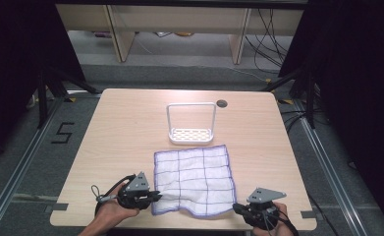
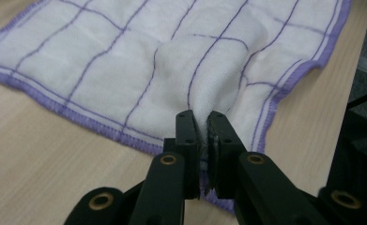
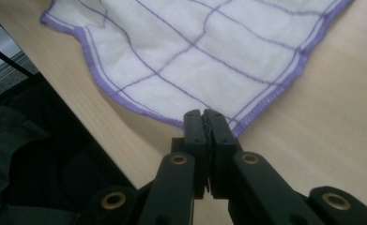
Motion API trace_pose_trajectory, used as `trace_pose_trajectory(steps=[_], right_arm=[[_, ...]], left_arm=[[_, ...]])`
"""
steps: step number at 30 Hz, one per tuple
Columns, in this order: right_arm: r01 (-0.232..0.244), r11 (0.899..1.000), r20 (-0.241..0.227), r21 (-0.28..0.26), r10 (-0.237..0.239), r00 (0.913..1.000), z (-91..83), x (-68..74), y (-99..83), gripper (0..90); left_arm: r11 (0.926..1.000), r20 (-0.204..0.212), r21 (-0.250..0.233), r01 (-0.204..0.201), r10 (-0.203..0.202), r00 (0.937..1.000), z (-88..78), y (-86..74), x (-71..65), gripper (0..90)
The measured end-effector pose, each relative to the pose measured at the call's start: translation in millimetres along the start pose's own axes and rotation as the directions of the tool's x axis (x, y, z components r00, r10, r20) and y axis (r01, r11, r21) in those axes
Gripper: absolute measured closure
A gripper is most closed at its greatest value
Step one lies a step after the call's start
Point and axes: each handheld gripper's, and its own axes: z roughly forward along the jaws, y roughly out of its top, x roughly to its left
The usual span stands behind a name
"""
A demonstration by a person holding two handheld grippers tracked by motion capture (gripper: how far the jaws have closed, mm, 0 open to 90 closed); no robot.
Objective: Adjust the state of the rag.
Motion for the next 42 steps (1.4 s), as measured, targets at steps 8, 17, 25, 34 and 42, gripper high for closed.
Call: trace_pose_trajectory(steps=[8, 17, 25, 34, 42], right_arm=[[-0.023, 0.998, 0.006, 0.054, 0.023, 0.9997, 6.7, -4.8, -11.7, 85.2], [-0.038, 0.997, 0.091, -0.063, 0.043, 0.9949, 0.3, -30.5, 31.1, 51.5], [-0.043, 0.996, 0.113, -0.075, 0.052, 0.9923, 39.9, -77.6, 67.5, 52.2], [-0.068, 0.997, 0.135, -0.045, 0.074, 0.9881, 67.0, -107.6, 94.6, 52.0], [-0.060, 0.994, 0.153, -0.087, 0.073, 0.9856, 84.9, -120.9, 115.5, 50.7]], left_arm=[[0.9994, 0.019, 0.027, 0.023, -0.024, 0.9995, -0.3, -3.5, 5.3, 68.2], [0.9847, -0.031, -0.072, 0.159, -0.162, 0.9864, -12.2, 17.7, 54.4, 49.0], [0.9861, -0.136, -0.062, 0.155, -0.162, 0.9775, 3.6, 41.0, 102.3, 44.1], [0.9833, -0.147, -0.064, 0.171, -0.178, 0.9730, 17.3, 46.8, 120.7, 40.8], [0.9791, -0.144, -0.063, 0.193, -0.201, 0.9690, 21.8, 44.7, 125.4, 37.6]])
